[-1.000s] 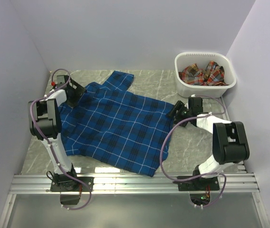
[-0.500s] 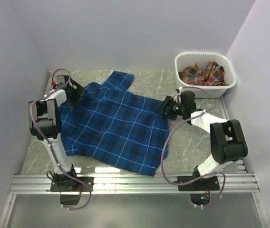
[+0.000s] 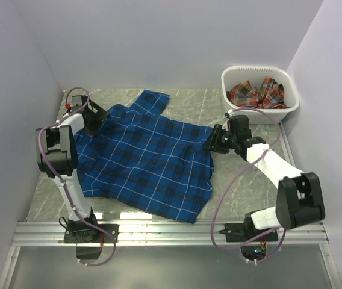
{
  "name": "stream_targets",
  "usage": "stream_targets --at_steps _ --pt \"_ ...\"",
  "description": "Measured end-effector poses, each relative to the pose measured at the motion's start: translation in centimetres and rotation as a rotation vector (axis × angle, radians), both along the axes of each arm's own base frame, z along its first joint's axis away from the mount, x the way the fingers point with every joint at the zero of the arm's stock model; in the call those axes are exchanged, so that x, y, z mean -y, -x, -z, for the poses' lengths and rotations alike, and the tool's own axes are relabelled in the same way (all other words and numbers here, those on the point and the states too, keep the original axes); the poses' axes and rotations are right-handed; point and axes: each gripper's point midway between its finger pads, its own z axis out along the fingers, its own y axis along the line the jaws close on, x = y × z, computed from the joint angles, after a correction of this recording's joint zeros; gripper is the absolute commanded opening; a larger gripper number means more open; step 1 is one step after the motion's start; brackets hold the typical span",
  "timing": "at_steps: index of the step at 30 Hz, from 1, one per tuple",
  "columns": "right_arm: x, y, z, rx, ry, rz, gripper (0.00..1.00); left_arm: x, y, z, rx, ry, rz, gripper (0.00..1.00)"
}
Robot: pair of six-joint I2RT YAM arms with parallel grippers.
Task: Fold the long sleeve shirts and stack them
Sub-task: Flatten the shirt out
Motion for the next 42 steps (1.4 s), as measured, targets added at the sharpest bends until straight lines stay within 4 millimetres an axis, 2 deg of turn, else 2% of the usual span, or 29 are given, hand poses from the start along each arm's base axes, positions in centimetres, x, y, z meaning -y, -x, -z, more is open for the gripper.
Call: stream_targets --at_steps 3,7,9,12,16,19,22,23,24,26,30,32,38,40,42 --pt "1.7 1.1 -0.5 -0.025 0.067 0.059 0.4 0.0 0.1 0.0 -0.004 -0.001 0.002 0.99" --pt "4.8 1.3 -0.5 -0.062 0.194 0.204 0.42 0.0 0.3 0.0 -0.016 -0.005 0.008 0.98" --pt "5.4 1.6 -0.6 -0.066 0.21 0.231 0.45 0.0 0.8 0.0 -0.032 -0.006 0.012 0.99" --pt "4.4 1.3 -1.3 -0.045 0.152 0.218 0.46 0.1 2.0 -0.4 -0.07 -0.006 0.014 0.99" --pt "1.3 0.0 -1.5 -0.031 0.037 0.179 0.47 0.1 3.2 -2.9 -0.059 -0.02 0.017 0.99" --pt "0.1 -0.7 0.9 -0.082 -0.01 0.187 0.47 0.2 4.3 -5.8 -0.005 -0.038 0.027 0.99" --pt "0.4 -1.1 4.4 -0.171 -0.012 0.228 0.47 0.4 5.9 -7.4 0.03 -0.053 0.032 0.99" --pt "0.7 -1.3 6.0 -0.209 -0.004 0.246 0.47 0.4 6.4 -7.4 0.03 -0.056 0.035 0.99" --pt "1.1 -1.4 6.7 -0.223 0.003 0.259 0.47 0.5 6.9 -7.1 0.023 -0.056 0.036 0.99" --pt "1.7 -1.6 8.6 -0.272 0.034 0.286 0.47 0.7 7.9 -5.5 -0.009 -0.045 0.042 0.99" --pt "2.2 -5.1 7.9 -0.228 0.079 0.31 0.48 1.4 11.3 -1.3 -0.12 -0.012 0.043 0.99" --pt "2.3 -7.3 7.7 -0.205 0.108 0.317 0.48 1.6 12.5 -0.1 -0.163 -0.003 0.04 0.99" --pt "1.8 -13.3 8.3 -0.186 0.22 0.326 0.49 1.6 12.5 0.2 -0.174 0.005 0.035 0.99" --pt "1.3 -14.2 7.9 -0.17 0.25 0.314 0.5 1.6 12.2 0.2 -0.174 0.008 0.032 0.99" --pt "0.8 -13.8 7.3 -0.156 0.285 0.294 0.54 1.6 11.9 0.0 -0.169 0.008 0.03 0.99"
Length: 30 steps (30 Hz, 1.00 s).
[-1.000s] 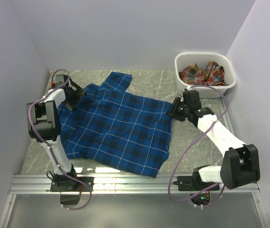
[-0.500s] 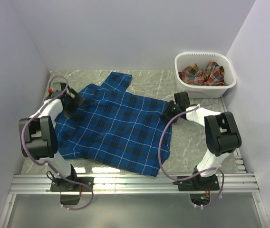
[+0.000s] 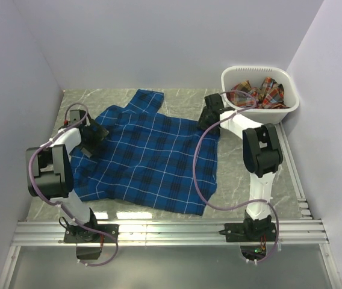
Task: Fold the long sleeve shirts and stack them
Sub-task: Flatten the shirt out
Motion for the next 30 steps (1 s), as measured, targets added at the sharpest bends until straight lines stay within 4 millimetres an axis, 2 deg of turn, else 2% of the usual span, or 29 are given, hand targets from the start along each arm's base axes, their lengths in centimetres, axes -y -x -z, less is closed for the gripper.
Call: stream_targets --at_steps 1,2,5,9,11,13,16,19,22,25,28,30 --pt "-0.3 0.3 -0.5 0.007 0.021 -0.017 0.62 0.0 -0.3 -0.3 0.007 -0.002 0.001 0.99" --pt "-0.6 0.8 -1.2 0.014 0.04 -0.03 0.66 -0.2 -0.7 -0.8 0.019 -0.01 0.002 0.99" --pt "-1.8 2.6 -3.8 0.053 0.087 -0.081 0.71 -0.5 -2.7 -3.0 0.077 -0.064 0.025 0.98" --pt "-4.3 6.7 -7.2 0.093 0.109 -0.176 0.7 0.4 -6.5 -7.4 0.213 -0.165 0.1 0.96" --pt "-5.7 9.2 -7.7 0.091 0.114 -0.235 0.68 1.6 -8.2 -8.9 0.264 -0.196 0.146 0.95" --pt "-7.1 11.9 -7.3 0.065 0.126 -0.308 0.68 3.0 -10.6 -9.8 0.308 -0.224 0.199 0.94" --pt "-8.7 15.8 -5.2 -0.008 0.155 -0.418 0.67 4.7 -13.8 -8.8 0.316 -0.24 0.256 0.92" --pt "-8.8 18.8 -3.2 -0.079 0.194 -0.499 0.67 5.5 -15.9 -5.7 0.272 -0.243 0.284 0.91" --pt "-8.0 20.4 -2.1 -0.134 0.233 -0.547 0.67 5.3 -16.4 -2.0 0.197 -0.248 0.285 0.91" --pt "-7.5 20.9 -1.3 -0.169 0.268 -0.58 0.67 4.6 -16.1 0.6 0.132 -0.256 0.272 0.92" --pt "-6.6 21.6 0.0 -0.221 0.31 -0.61 0.67 4.3 -17.1 -0.2 0.151 -0.264 0.249 0.92" --pt "-5.8 22.4 1.1 -0.27 0.341 -0.628 0.67 3.8 -17.8 0.0 0.152 -0.265 0.23 0.92"
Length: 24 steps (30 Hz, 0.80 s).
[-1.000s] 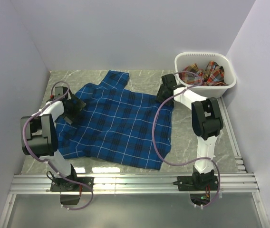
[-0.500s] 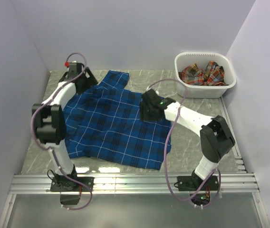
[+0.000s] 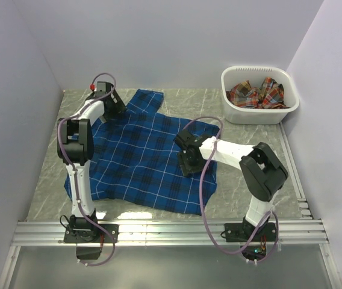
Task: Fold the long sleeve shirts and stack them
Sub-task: Flatten the shirt out
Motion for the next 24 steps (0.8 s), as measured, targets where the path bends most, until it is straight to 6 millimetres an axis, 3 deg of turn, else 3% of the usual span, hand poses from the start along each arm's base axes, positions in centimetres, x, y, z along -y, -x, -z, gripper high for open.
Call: stream_targets --at_steps 3,8,12,17,20,24 --pt "1.4 1.2 1.1 -0.055 0.058 -0.008 0.67 -1.0 -0.8 0.4 0.003 0.013 -0.037 0.92" --pt "2.6 0.9 1.2 -0.082 0.061 0.031 0.67 -4.2 -1.3 0.4 0.011 0.072 -0.128 0.92" --pt "5.1 -1.3 1.2 -0.094 0.052 0.146 0.66 -7.4 -1.3 0.2 0.015 0.119 -0.201 0.92" --pt "7.4 -5.1 0.7 -0.052 0.055 0.26 0.66 -9.2 -1.3 -0.1 0.027 0.161 -0.232 0.96" --pt "7.2 -6.3 -0.5 -0.001 0.06 0.25 0.66 -9.3 -1.3 -0.2 0.029 0.177 -0.225 0.99" --pt "4.6 -6.5 -2.9 0.083 0.015 0.179 0.65 -8.6 0.4 -0.8 0.013 0.188 -0.213 0.99"
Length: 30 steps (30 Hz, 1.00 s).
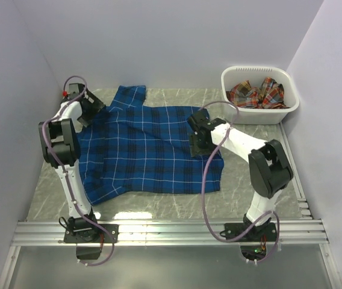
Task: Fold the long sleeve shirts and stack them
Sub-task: Flatten the shirt out
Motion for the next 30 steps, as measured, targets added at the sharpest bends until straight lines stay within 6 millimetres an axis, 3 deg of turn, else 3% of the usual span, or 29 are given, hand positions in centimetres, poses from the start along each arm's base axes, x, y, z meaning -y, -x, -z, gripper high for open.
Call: stream_targets --at_steps 3,4,9,11,13,16,20,25,30 --pt "-2.2 -0.4 -2.6 0.084 -0.071 -0.037 0.64 1.5 2.5 -2.1 -0.013 -0.013 0.019 0.99" --pt "-2.8 -0.8 -3.5 0.117 -0.097 -0.038 0.64 2.3 3.8 -3.5 -0.007 -0.021 0.032 0.99" --pt "-6.0 -6.1 -8.7 0.293 -0.229 0.0 0.65 6.9 11.4 -9.9 0.093 -0.044 0.11 0.99" --pt "-7.6 -8.8 -10.2 0.348 -0.266 0.014 0.68 7.9 14.9 -10.3 0.102 -0.044 0.135 0.99" --pt "-9.5 -12.0 -11.2 0.404 -0.306 0.027 0.69 8.6 18.1 -8.9 0.071 -0.046 0.153 0.99" --pt "-11.5 -15.6 -10.4 0.427 -0.324 0.051 0.7 8.8 22.1 -4.5 -0.053 -0.053 0.168 0.99" --pt "-12.9 -18.6 -6.9 0.399 -0.326 0.088 0.71 8.8 27.3 0.7 -0.23 -0.048 0.182 0.99" --pt "-12.2 -20.5 -1.8 0.318 -0.311 0.159 0.74 8.8 29.0 2.4 -0.279 -0.041 0.184 0.99" --pt "-10.5 -21.3 0.7 0.247 -0.353 0.235 0.74 9.0 29.1 2.7 -0.273 -0.029 0.187 0.99"
